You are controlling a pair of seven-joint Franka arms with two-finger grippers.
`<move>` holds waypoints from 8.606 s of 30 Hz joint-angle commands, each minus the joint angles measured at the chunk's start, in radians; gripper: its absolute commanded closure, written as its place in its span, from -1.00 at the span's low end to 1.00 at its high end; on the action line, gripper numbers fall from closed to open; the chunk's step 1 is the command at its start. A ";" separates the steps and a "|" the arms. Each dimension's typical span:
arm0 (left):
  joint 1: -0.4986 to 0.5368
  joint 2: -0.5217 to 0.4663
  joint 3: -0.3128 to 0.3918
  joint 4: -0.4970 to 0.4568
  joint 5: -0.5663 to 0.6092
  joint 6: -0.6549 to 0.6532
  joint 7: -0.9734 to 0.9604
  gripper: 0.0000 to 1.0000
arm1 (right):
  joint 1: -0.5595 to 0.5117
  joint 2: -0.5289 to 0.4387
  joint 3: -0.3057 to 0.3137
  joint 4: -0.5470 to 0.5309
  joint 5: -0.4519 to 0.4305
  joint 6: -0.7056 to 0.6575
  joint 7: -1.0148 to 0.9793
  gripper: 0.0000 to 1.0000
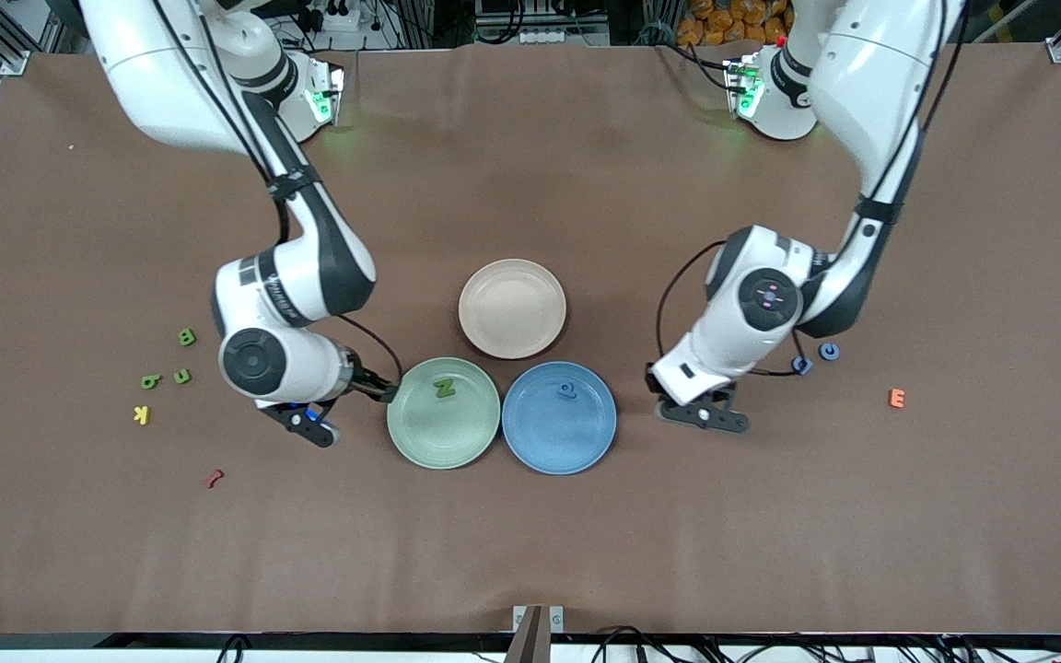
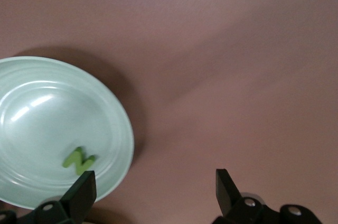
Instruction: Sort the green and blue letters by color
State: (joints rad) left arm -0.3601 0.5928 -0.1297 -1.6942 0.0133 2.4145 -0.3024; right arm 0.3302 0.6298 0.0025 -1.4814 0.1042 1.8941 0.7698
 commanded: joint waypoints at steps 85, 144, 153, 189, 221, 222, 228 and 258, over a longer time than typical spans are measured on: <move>-0.086 0.154 -0.004 0.042 0.091 0.291 -0.221 -1.00 | -0.562 -0.134 0.011 -0.614 -0.155 0.701 -1.526 -0.45; 0.492 -0.225 -0.229 -0.378 0.141 0.009 0.833 -1.00 | -0.464 -0.194 0.028 -0.551 -0.139 0.574 -1.275 1.00; 0.570 -0.142 -0.229 -0.378 0.296 0.075 0.844 -1.00 | -0.398 -0.220 0.028 -0.534 -0.139 0.508 -1.135 1.00; 0.621 -0.062 -0.228 -0.401 0.312 0.094 0.844 -1.00 | -0.085 -0.210 0.028 -0.432 -0.138 0.428 -0.523 1.00; 0.624 -0.074 -0.231 -0.386 0.320 0.098 0.718 1.00 | 0.119 0.045 0.028 -0.066 -0.083 0.382 -0.077 1.00; 0.622 -0.076 -0.232 -0.383 0.318 0.098 0.712 1.00 | 0.122 0.054 0.027 -0.056 -0.083 0.384 -0.067 1.00; 0.619 -0.080 -0.281 -0.332 0.303 0.094 0.568 1.00 | 0.136 0.090 0.028 -0.023 -0.084 0.390 -0.023 1.00; 0.253 0.091 -0.326 0.017 0.261 0.063 -0.362 1.00 | 0.133 0.081 0.022 0.024 -0.086 0.286 -0.015 -1.00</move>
State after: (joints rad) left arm -0.0534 0.6415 -0.4654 -1.7398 0.2855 2.4888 -0.5731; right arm 0.4805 0.7373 0.0256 -1.4687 0.0052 2.2504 0.7978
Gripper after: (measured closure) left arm 0.678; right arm 0.000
